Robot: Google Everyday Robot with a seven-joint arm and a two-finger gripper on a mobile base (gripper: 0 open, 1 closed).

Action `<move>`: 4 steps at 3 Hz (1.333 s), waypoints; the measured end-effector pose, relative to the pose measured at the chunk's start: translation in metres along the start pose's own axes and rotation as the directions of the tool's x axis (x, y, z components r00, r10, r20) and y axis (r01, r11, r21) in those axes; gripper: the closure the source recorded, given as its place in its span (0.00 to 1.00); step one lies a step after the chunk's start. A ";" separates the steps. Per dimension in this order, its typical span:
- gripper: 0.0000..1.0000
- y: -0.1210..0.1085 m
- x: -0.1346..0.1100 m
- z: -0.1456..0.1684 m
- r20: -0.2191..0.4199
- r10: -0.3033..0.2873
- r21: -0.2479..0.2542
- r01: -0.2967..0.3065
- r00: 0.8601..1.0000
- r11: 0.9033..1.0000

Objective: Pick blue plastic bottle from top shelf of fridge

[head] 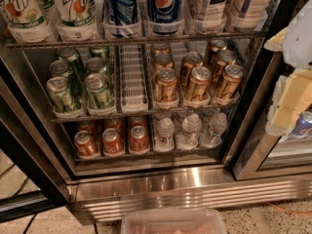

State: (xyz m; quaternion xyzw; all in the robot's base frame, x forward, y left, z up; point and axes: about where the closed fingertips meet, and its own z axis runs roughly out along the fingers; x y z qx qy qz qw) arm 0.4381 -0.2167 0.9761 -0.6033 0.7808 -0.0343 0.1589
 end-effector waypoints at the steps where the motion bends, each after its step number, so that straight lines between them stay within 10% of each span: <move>1: 0.00 0.000 0.000 0.000 0.000 0.000 0.000 0.000 1.000 1.000; 3: 0.00 0.004 0.002 0.007 0.230 0.085 0.089 -0.108 0.970 0.990; 4: 0.00 -0.009 0.002 0.003 0.391 0.128 0.153 -0.201 0.911 0.967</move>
Offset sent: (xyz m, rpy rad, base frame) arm 0.0108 0.0002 0.0005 0.2706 -0.1979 -0.0590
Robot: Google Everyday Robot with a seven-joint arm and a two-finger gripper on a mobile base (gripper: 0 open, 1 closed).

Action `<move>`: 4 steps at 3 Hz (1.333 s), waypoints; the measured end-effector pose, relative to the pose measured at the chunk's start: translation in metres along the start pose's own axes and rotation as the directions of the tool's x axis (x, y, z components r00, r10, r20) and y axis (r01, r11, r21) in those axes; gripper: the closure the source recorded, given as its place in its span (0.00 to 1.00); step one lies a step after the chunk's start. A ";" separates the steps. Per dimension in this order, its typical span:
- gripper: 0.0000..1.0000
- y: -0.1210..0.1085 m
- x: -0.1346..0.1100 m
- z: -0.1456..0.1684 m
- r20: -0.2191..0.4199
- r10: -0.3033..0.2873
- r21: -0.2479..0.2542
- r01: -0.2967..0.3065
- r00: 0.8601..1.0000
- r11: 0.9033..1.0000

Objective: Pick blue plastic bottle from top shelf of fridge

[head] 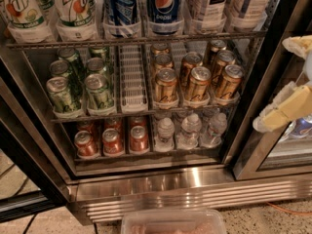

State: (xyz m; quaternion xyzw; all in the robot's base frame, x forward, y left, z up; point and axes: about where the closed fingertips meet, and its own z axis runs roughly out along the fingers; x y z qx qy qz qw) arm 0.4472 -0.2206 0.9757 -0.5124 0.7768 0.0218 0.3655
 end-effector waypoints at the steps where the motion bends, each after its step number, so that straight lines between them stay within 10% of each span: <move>1: 0.00 -0.024 -0.024 -0.007 0.176 0.031 0.101 -0.049 0.984 0.994; 4: 0.00 -0.035 -0.062 -0.015 0.333 0.049 0.194 -0.119 0.942 0.974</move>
Offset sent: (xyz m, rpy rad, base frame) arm 0.0461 0.0225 0.0861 0.3431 -0.3173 -0.0879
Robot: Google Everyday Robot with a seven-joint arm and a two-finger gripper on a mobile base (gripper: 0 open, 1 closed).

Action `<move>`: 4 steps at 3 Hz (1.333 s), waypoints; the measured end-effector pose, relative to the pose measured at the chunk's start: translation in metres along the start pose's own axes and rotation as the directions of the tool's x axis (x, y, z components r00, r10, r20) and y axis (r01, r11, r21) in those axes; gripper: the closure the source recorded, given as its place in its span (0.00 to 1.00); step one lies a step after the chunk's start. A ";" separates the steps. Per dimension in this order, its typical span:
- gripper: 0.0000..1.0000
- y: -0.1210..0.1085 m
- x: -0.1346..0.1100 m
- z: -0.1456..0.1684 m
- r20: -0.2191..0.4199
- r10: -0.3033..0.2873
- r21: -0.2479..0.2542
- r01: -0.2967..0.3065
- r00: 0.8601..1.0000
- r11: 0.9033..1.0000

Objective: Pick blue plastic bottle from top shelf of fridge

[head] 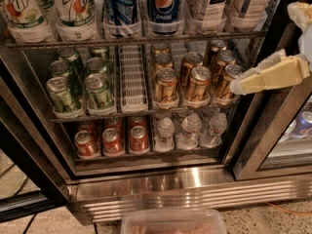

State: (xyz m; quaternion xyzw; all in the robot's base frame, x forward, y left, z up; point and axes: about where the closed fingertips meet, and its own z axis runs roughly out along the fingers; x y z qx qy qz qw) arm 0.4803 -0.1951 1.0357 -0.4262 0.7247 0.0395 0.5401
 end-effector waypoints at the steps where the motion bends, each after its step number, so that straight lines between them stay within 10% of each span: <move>1: 0.00 0.004 -0.011 0.007 0.093 0.045 0.099 -0.055 0.995 0.994; 4: 0.00 -0.034 -0.026 0.004 0.260 0.200 0.311 -0.278 0.945 0.909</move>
Offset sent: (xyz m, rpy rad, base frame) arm 0.0190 0.0067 0.0169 0.2703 -0.2357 -0.2612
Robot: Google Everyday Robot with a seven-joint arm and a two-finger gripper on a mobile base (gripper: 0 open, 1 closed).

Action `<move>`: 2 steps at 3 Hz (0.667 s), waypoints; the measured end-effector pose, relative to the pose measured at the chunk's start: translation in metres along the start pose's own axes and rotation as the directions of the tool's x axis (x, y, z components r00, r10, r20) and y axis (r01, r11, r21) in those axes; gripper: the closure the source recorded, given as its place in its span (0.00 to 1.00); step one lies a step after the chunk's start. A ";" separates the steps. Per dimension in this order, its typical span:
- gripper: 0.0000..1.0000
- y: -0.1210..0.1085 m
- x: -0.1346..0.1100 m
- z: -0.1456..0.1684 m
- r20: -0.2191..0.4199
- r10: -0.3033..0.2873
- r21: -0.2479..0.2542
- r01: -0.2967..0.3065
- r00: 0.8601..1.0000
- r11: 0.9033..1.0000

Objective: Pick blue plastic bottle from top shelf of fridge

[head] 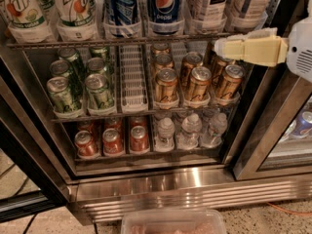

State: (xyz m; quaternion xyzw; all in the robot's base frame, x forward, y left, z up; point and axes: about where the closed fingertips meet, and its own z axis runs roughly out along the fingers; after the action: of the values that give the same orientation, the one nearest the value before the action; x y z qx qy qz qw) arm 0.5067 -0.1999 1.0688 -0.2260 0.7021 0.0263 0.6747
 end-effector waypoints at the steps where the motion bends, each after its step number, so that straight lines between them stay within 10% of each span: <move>1: 0.00 -0.006 -0.001 0.004 0.020 0.072 0.041 -0.073 0.997 0.996; 2: 0.00 -0.004 -0.007 0.002 0.029 0.059 0.048 -0.060 0.998 0.997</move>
Offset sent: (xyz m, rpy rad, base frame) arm 0.0112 -0.0033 -0.0079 0.1189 0.0184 -0.0254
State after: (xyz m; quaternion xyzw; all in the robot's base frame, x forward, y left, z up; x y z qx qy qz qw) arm 0.5102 -0.2011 1.0764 -0.1881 0.6996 0.0323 0.6885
